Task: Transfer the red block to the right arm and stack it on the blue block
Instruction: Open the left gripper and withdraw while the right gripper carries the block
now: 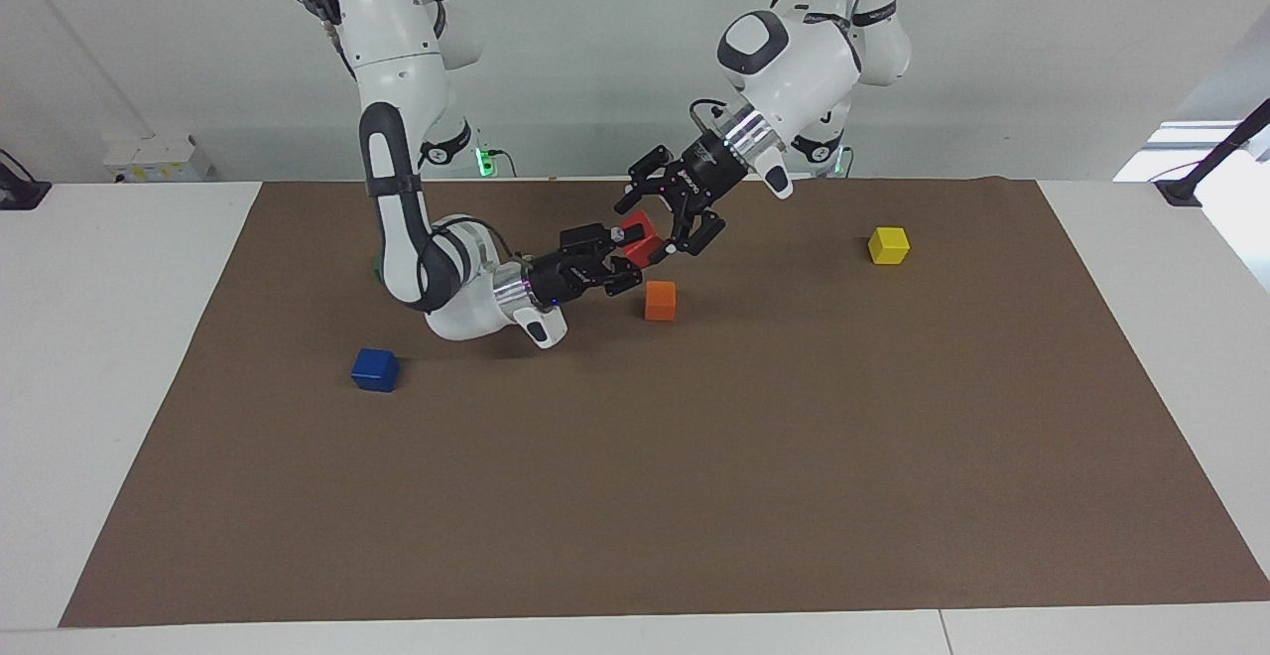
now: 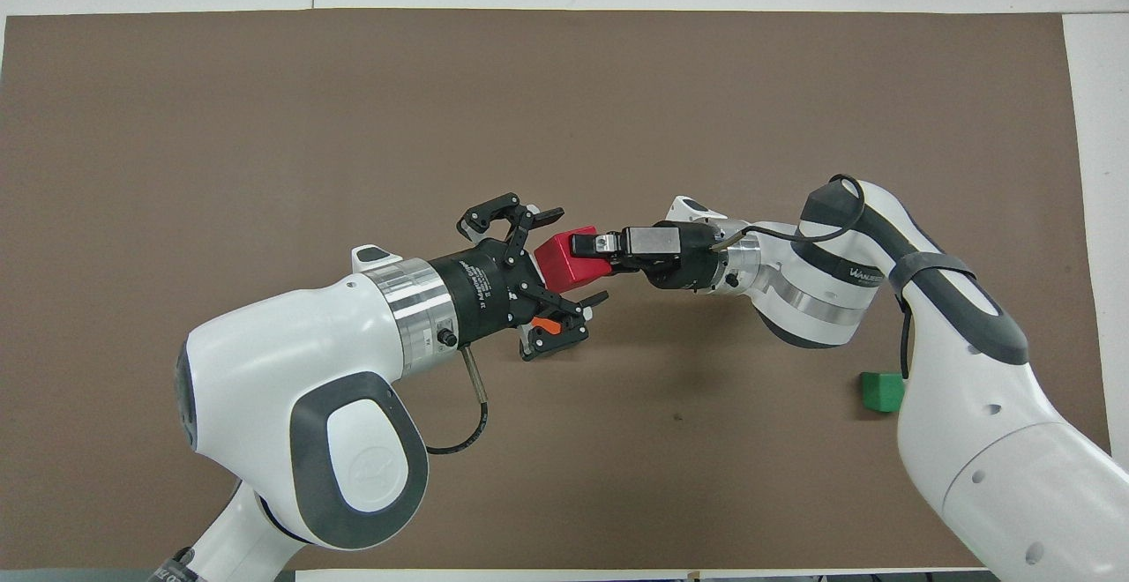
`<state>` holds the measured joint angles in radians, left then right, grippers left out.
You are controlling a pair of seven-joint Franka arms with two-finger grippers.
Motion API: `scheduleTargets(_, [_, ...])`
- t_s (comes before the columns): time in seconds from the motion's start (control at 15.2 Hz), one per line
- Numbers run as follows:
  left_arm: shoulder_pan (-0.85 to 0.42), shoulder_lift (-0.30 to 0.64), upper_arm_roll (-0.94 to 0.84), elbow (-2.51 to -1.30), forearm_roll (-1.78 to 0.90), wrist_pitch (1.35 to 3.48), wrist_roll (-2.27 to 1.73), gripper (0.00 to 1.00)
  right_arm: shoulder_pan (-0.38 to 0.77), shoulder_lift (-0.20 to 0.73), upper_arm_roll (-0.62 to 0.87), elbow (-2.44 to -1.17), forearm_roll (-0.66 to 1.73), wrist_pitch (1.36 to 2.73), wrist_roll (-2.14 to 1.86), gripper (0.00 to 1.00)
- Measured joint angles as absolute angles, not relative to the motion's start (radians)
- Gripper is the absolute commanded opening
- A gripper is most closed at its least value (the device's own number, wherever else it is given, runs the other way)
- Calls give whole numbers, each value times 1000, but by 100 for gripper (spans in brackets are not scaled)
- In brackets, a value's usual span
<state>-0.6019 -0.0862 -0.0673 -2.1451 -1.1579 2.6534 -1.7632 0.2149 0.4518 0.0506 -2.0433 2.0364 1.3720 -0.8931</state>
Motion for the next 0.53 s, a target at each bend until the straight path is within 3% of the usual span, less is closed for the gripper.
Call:
scheduleTargets(0.26, [-432, -126, -59, -2172, -1158, 2430, -1640, 100, 215, 422, 47, -2039, 2017, 1449, -860, 0])
scheduleTargets(0.53, [-250, -173, -52, -2224, -1158, 2253, -1487, 100, 167, 343, 35, -2023, 1777, 1609, -732, 0])
